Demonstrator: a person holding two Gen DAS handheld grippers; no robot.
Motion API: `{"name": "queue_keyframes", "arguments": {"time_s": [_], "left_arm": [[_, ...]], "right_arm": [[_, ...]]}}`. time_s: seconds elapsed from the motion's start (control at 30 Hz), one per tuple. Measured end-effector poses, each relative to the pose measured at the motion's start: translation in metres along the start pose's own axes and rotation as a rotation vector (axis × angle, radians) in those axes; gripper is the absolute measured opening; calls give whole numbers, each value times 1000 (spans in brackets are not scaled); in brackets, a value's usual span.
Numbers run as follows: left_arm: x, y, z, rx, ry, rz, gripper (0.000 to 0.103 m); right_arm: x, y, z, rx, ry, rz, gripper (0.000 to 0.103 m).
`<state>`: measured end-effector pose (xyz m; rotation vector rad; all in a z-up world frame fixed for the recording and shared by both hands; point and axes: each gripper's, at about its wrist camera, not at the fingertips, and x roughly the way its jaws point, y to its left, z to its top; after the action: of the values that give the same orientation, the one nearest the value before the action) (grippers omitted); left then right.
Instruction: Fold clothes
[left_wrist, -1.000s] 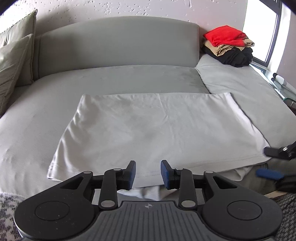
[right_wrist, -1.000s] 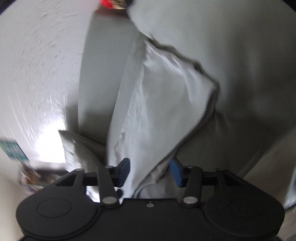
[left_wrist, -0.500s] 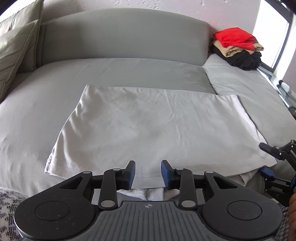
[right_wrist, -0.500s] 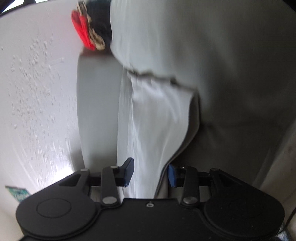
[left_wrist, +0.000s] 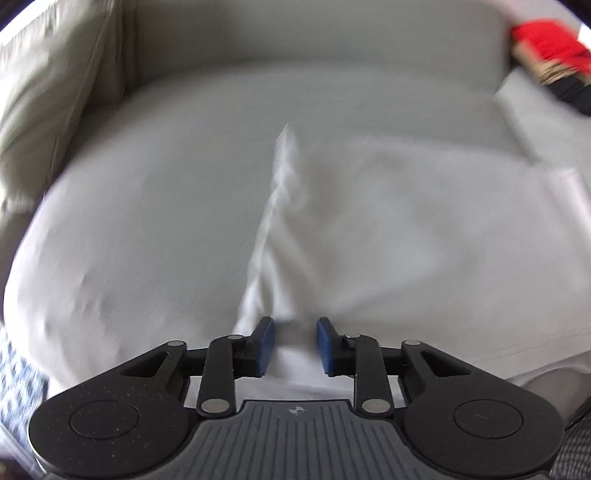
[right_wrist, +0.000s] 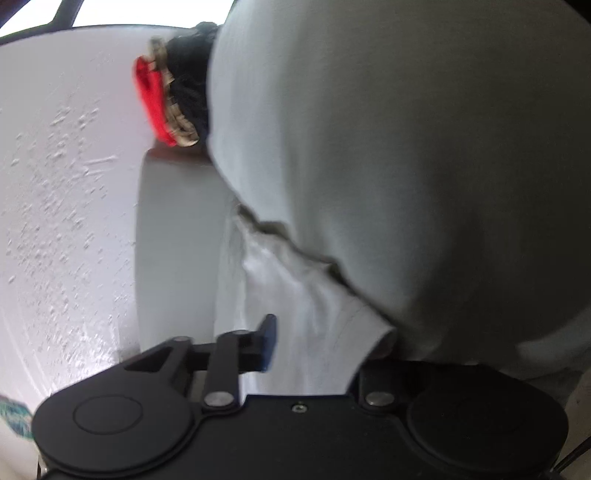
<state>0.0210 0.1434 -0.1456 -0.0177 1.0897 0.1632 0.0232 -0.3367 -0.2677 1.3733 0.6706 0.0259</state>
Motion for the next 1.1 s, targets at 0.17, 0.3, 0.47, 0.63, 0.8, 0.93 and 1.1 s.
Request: {"name": "queue_keyframes", "arguments": {"time_s": [0.17, 0.3, 0.47, 0.63, 0.8, 0.93, 1.1], "left_arm": [[-3, 13, -8, 72, 38, 30, 34], [-15, 27, -8, 56, -33, -4, 33], [-34, 44, 1, -24, -256, -8, 42], [-40, 71, 3, -212, -323, -92, 42], [-40, 98, 2, -356, -338, -147, 42], [-34, 118, 0, -487, -321, -196, 42], [-26, 130, -3, -555, -284, -229, 41]], "right_arm": [[2, 4, -1, -15, -21, -68, 3], [4, 39, -10, -226, -52, -181, 3], [7, 103, -35, -552, -128, -271, 3], [21, 170, -81, -851, -122, -276, 3], [48, 232, -146, -969, -18, -176, 3], [79, 252, -210, -1028, 105, -105, 3], [149, 194, -289, -1179, 468, -303, 4]]}}
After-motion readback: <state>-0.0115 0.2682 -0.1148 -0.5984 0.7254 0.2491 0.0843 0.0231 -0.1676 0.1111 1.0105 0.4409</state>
